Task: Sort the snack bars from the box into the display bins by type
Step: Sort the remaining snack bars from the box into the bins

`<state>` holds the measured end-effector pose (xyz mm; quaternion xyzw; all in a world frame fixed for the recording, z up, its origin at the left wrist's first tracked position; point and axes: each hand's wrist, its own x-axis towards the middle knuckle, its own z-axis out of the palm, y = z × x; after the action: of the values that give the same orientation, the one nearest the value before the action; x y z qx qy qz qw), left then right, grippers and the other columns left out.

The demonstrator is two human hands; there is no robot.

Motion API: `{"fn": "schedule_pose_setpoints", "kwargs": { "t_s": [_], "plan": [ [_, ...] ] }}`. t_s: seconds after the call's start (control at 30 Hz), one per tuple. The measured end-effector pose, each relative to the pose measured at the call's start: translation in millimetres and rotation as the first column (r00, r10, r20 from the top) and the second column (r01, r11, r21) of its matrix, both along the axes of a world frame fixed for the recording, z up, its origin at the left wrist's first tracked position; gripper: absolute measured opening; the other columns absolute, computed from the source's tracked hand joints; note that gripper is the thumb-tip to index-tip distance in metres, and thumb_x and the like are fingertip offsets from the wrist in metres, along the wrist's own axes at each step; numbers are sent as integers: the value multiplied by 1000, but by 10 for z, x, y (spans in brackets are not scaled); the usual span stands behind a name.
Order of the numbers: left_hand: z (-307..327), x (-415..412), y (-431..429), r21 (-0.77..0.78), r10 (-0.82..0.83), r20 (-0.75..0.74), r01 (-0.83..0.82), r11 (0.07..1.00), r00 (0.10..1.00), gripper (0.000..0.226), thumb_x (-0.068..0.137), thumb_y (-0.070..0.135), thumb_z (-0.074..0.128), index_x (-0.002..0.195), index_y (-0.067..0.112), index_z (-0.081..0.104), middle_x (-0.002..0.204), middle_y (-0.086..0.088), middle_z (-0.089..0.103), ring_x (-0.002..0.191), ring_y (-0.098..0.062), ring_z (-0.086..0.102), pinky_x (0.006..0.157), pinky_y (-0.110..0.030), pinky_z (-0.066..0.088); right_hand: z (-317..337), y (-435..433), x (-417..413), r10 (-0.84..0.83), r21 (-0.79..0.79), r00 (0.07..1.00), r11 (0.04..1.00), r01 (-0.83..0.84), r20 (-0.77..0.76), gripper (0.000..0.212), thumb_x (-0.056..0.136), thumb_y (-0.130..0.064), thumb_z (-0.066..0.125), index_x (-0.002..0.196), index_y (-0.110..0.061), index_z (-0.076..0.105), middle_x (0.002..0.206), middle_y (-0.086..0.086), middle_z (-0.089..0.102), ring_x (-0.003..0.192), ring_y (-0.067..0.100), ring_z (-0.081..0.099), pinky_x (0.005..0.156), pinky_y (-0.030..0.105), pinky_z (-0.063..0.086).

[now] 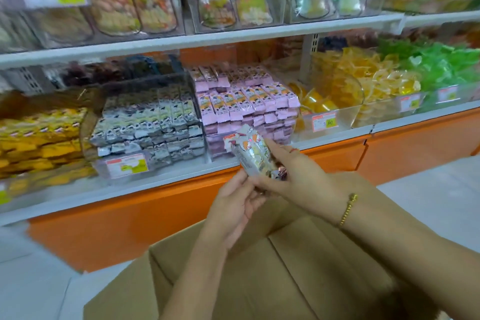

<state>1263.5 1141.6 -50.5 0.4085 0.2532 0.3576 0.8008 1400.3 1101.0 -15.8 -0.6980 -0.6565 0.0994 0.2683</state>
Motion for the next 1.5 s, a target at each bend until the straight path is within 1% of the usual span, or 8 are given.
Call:
{"fn": "schedule_pose_setpoints", "kwargs": {
  "t_s": [0.17, 0.27, 0.33, 0.43, 0.57, 0.73, 0.9, 1.5],
  "plan": [
    [269, -426, 344, -20, 59, -38, -60, 998, 998, 24, 99, 4, 37, 111, 2, 58, 89, -12, 73, 78, -18, 72, 70, -28, 59, 170, 363, -353, 46, 47, 998, 998, -47, 36, 85, 82, -43, 66, 151, -19, 24, 126, 4, 47, 117, 18, 45, 92, 24, 38],
    [443, -738, 664, 234, 208, -256, -148, 961, 944, 22, 97, 2, 44, 107, 6, 63, 87, -3, 74, 80, -13, 71, 74, -21, 57, 243, 673, -596, 10, 129, 1000, 992, -12, 16, 83, 76, -40, 71, 146, -20, 31, 118, 5, 53, 110, 23, 49, 83, 31, 42],
    [515, -1008, 985, 626, 531, -461, -163, 762, 711, 22, 96, 8, 51, 112, 12, 65, 102, -1, 71, 96, -16, 67, 82, -23, 52, 286, 976, -769, -10, 153, 999, 988, 18, -53, 75, 76, -38, 72, 140, -19, 36, 110, 7, 57, 101, 25, 53, 71, 28, 37],
    [605, -1486, 1363, 890, 867, -416, -74, 451, 274, 33, 93, 12, 56, 125, 11, 58, 128, -6, 58, 113, -23, 56, 91, -28, 40, 351, 1553, -1055, -38, 150, 996, 987, 49, -75, 65, 78, -39, 72, 129, -13, 41, 103, 10, 61, 94, 27, 57, 63, 29, 36],
    [588, -1946, 1694, 882, 882, -453, -78, 464, 125, 45, 91, 8, 58, 135, 3, 48, 133, -18, 50, 124, -30, 44, 99, -33, 33, 394, 2343, -1516, -70, 66, 997, 995, 72, -34, 60, 80, -47, 68, 119, -9, 43, 100, 12, 62, 93, 30, 59, 67, 33, 48],
    [388, -2164, 1878, 833, 829, -536, -55, 550, 163, 41, 92, 9, 56, 133, 5, 52, 126, -18, 58, 114, -32, 55, 90, -33, 42, 480, 3078, -2001, -76, -113, 996, 990, 80, 39, 67, 86, -45, 62, 132, -2, 40, 123, 15, 57, 113, 32, 56, 92, 37, 48],
    [314, -2215, 1941, 848, 834, -512, -37, 529, 207, 38, 93, 13, 57, 130, 10, 56, 122, -12, 62, 108, -26, 59, 90, -34, 47, 415, 3570, -2308, -86, -145, 988, 984, 104, 130, 44, 97, -37, 48, 128, -5, 52, 132, 14, 55, 118, 30, 54, 93, 35, 45],
    [321, -2232, 1829, 782, 754, -623, 183, 596, 208, 63, 99, 27, 45, 151, 9, 16, 151, -12, 32, 129, -24, 42, 101, -29, 35, 438, 3779, -2397, 111, -166, 882, 985, -37, 458, 52, 94, 3, 43, 143, -13, 39, 143, 15, 44, 122, 31, 51, 97, 34, 45]
  ]
}}
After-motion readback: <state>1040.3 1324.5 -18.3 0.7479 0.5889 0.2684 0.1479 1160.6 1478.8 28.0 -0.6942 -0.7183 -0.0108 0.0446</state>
